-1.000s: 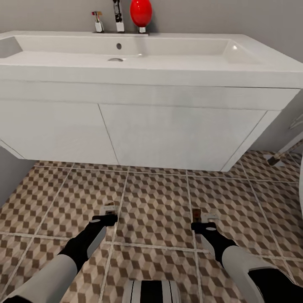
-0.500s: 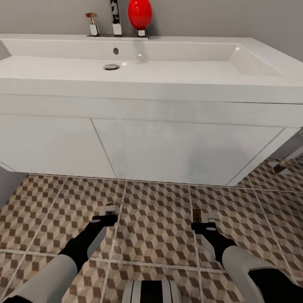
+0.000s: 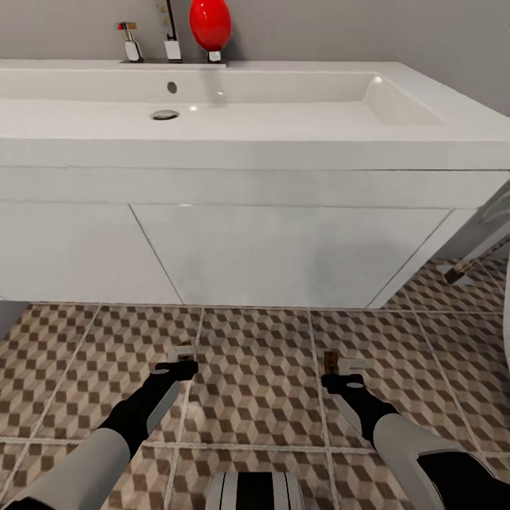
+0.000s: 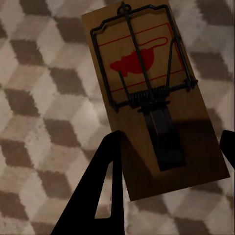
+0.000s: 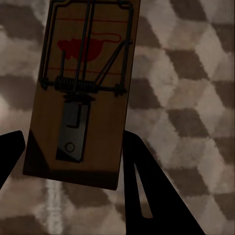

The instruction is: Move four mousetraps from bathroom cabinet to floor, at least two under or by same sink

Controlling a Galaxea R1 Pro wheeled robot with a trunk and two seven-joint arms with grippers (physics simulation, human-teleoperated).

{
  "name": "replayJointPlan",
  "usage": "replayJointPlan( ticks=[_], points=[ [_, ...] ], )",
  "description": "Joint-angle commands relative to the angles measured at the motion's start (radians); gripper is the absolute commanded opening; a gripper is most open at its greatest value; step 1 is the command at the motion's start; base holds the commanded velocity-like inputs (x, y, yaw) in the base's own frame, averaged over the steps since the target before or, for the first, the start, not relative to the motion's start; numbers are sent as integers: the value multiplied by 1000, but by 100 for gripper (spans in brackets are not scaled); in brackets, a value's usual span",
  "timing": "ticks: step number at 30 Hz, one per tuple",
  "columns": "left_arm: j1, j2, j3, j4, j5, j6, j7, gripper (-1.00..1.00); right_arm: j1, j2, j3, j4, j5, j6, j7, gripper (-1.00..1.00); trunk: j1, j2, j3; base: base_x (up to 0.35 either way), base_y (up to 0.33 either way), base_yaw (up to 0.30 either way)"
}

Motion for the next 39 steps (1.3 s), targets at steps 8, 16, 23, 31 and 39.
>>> replayJointPlan(
  ticks=[8, 16, 23, 31, 39],
  points=[
    [0, 2, -8, -2, 10, 3, 11, -100, 0, 0, 8, -2, -6, 4, -5, -100, 0, 0, -1, 0, 0, -24],
    [-1, 2, -7, 1, 9, 3, 11, -100, 0, 0, 10, -1, -3, 4, -5, -100, 0, 0, -1, 0, 0, -2],
    [-1, 2, -7, 8, 8, 3, 11, -100, 0, 1, 11, -2, 10, 5, -5, -100, 0, 0, -1, 96, 0, 0],
    [-1, 3, -6, 8, 9, 3, 10, -100, 0, 0, 11, -2, 12, 5, -5, -100, 0, 0, -1, 214, 0, 0],
    [-1, 3, -6, 3, 9, 3, 11, -100, 0, -1, 11, -2, 13, 5, -5, -100, 0, 0, -1, 29, 0, 0]
  ],
)
